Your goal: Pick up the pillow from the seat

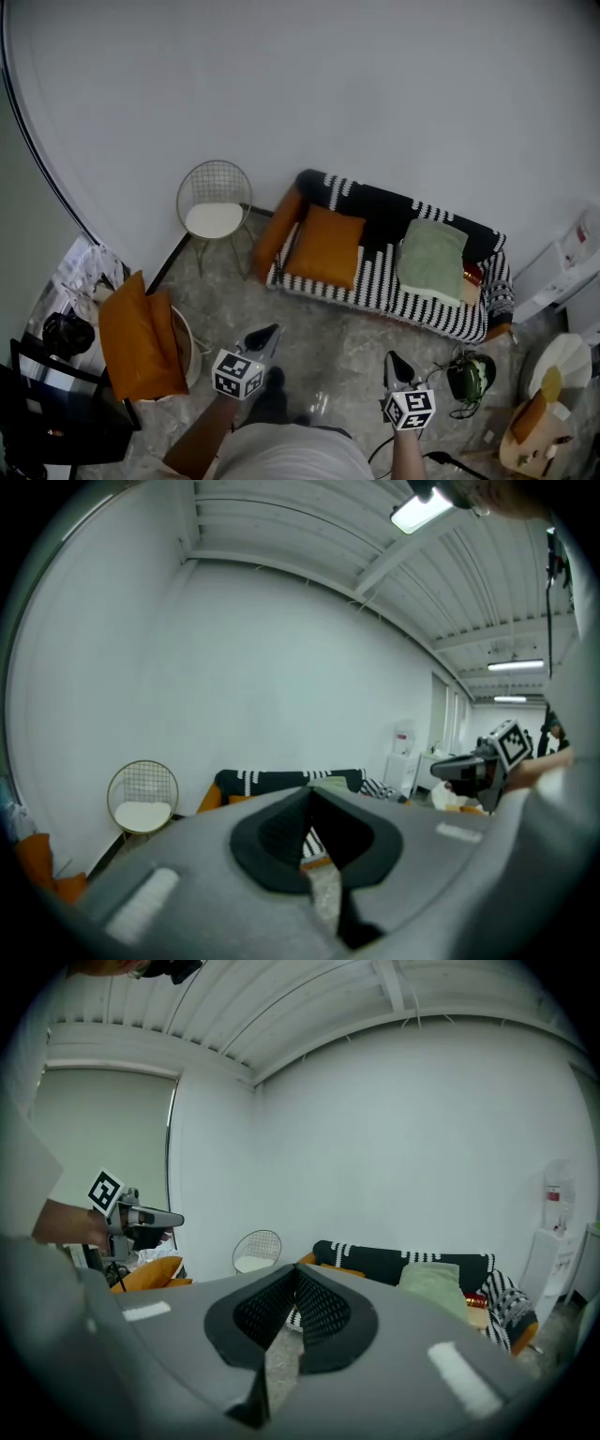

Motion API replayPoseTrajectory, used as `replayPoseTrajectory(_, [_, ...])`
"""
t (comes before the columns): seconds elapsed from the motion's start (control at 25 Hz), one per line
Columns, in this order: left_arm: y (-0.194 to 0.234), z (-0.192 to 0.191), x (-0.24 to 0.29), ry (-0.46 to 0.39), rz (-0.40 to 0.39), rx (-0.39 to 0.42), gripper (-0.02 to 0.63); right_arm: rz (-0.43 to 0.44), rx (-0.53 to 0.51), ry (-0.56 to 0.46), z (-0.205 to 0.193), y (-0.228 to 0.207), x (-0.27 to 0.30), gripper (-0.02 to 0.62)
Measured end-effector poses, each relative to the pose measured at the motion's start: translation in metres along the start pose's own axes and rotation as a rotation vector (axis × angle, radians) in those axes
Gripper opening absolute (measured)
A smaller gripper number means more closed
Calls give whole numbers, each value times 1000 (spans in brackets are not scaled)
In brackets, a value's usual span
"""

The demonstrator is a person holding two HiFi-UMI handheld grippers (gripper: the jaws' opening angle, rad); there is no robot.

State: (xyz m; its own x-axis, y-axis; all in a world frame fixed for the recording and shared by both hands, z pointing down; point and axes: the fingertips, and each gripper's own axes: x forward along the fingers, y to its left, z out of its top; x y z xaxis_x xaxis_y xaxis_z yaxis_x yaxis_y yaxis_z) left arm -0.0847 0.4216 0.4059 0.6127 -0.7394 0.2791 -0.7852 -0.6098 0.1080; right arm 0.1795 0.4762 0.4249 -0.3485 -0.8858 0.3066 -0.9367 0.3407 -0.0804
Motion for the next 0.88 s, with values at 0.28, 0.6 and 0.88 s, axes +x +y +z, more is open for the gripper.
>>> replayPoseTrajectory(0.28, [24, 6, 29, 0, -17, -3, 0, -11, 12, 15, 3, -6, 34, 5])
replayPoseTrajectory(0.6, [73, 18, 68, 14, -30, -12, 0, -42, 24, 30, 22, -17, 92, 5])
replayPoseTrajectory(0.88, [122, 31, 105, 32, -56, -11, 0, -80, 52, 43, 38, -22, 148, 5])
